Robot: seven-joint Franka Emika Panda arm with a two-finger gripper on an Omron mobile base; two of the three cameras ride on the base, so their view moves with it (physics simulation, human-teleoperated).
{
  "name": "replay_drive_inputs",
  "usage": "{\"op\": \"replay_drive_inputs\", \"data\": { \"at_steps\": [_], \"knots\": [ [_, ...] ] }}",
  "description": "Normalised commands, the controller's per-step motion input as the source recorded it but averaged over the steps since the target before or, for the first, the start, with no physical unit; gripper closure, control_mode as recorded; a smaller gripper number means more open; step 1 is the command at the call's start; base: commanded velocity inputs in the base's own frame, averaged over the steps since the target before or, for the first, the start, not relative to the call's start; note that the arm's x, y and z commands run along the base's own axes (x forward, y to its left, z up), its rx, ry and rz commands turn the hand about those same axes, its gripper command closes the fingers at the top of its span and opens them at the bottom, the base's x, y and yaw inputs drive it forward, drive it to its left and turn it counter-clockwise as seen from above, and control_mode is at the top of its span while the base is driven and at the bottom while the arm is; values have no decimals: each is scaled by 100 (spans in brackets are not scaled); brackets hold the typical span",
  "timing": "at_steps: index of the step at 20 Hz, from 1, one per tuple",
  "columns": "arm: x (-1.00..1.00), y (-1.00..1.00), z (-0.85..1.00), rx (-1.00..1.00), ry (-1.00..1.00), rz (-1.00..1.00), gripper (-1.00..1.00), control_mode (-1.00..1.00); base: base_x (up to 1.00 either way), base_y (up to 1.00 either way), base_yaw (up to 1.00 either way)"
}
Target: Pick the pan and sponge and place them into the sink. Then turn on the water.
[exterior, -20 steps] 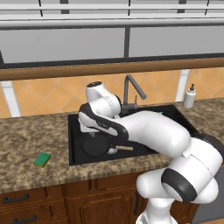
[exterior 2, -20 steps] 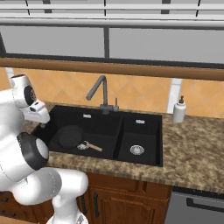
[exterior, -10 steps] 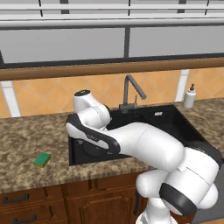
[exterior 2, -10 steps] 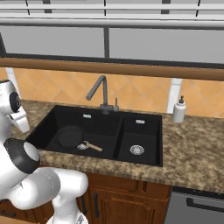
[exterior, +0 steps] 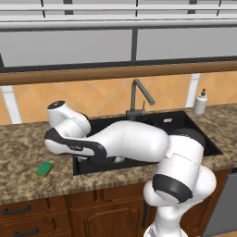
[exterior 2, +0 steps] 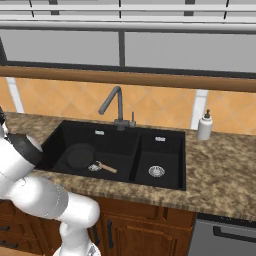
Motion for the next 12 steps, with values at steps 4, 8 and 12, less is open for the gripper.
{"op": "replay_drive_inputs", "data": {
  "at_steps": [4, 8, 12],
  "knots": [
    [43, 46, -10, 0, 1, 0, -100, -100, 0, 0, 0],
    [20, 35, -16, 0, 0, 1, -100, -100, 0, 0, 0],
    [1, 19, -36, 0, 0, 4, -100, -100, 0, 0, 0]
  ]
}}
